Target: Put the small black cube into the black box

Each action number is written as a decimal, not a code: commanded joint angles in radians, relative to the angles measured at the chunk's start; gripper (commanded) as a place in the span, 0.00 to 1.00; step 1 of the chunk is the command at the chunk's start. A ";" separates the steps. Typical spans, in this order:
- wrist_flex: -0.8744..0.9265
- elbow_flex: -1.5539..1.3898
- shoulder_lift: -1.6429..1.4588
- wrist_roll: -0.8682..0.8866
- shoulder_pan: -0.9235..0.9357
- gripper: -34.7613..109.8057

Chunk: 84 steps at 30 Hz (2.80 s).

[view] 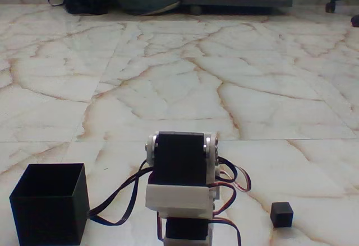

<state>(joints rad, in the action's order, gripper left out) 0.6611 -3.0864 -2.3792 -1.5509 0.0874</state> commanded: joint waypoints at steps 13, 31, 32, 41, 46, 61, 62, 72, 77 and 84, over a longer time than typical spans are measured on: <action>-0.005 0.005 0.008 0.005 -0.005 0.26; 0.071 0.295 0.179 -0.249 -0.008 0.27; 0.109 0.388 0.238 -0.253 -0.005 0.27; 0.169 1.048 0.867 -0.293 0.086 0.27; 0.267 1.262 0.996 -0.388 0.187 0.27; 0.275 1.597 1.267 -0.819 0.494 0.30; 0.272 1.631 1.299 -0.831 0.511 0.30; 0.258 1.726 1.457 -0.718 0.575 0.30; 0.247 1.738 1.496 -0.742 0.611 0.30; 0.186 1.795 1.588 -0.699 0.588 0.27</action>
<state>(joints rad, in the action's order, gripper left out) 0.8483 -1.3254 -0.7808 -2.2611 0.6826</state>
